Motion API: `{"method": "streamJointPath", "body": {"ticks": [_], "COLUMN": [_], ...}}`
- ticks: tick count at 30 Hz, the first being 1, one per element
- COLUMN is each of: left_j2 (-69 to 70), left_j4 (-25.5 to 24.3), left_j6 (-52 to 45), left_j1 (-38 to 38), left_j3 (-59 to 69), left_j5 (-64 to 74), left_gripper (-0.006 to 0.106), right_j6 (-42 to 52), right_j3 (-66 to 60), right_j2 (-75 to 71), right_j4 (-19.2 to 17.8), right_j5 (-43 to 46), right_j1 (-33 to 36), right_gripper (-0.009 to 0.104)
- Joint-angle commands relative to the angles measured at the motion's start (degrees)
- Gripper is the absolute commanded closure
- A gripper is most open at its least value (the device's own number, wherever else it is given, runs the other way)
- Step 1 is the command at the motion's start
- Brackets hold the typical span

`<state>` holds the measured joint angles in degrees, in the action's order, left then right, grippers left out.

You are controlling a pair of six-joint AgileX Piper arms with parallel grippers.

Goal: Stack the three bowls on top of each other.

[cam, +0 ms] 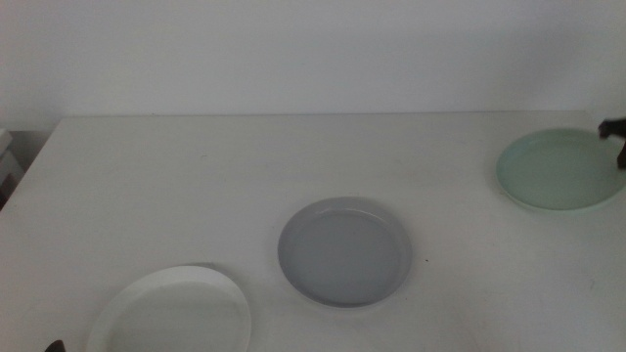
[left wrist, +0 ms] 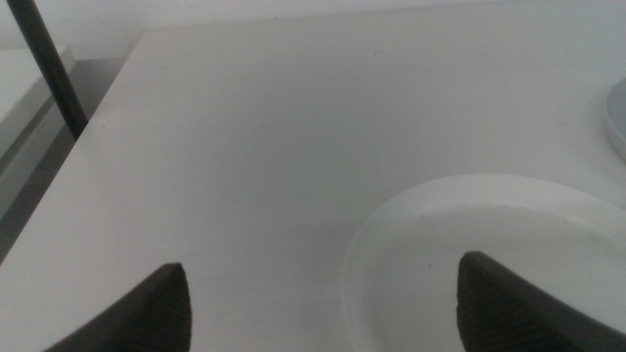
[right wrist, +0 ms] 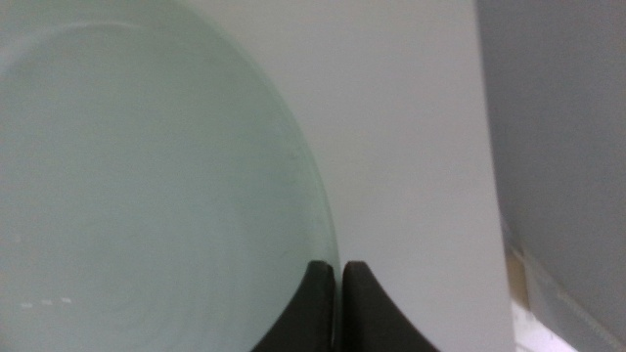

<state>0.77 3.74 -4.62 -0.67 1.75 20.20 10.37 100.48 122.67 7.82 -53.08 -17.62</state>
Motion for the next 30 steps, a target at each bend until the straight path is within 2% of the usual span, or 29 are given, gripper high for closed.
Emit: {"method": "streamJointPath", "body": {"ticks": [1,7,9,15,21,26,30], "left_j2": [0.69,0.69,0.69,0.69,0.69,0.69,0.69], "left_j4": [0.46,0.46,0.46,0.46,0.46,0.46,0.46], "left_j6": [0.89,0.89,0.89,0.89,0.89,0.89,0.89], "left_j1": [0.02,0.02,0.02,0.02,0.02,0.02,0.02], "left_j3": [-0.24,-0.24,-0.24,-0.24,-0.24,-0.24,-0.24], "left_j5": [-4.08,-4.08,-4.08,-4.08,-4.08,-4.08,-4.08], "left_gripper": [0.007,0.007,0.007,0.007,0.007,0.007,0.007], "right_j6": [0.93,3.23,3.56,1.51,-0.46,-1.75,-1.75], "right_j3": [0.36,-15.42,-18.81,-22.44,-22.44,-22.44,-22.44], "right_j2": [-8.14,-21.65,-24.98,-28.67,-26.44,-21.67,-18.00], "right_j4": [2.69,10.31,11.53,13.73,13.92,13.92,14.51], "right_j5": [0.62,10.71,11.76,10.56,12.97,15.39,16.43], "right_j1": [-0.27,3.39,6.11,17.15,30.73,36.50,36.98], "right_gripper": [0.096,0.096,0.096,0.096,0.096,0.096,0.096]}}
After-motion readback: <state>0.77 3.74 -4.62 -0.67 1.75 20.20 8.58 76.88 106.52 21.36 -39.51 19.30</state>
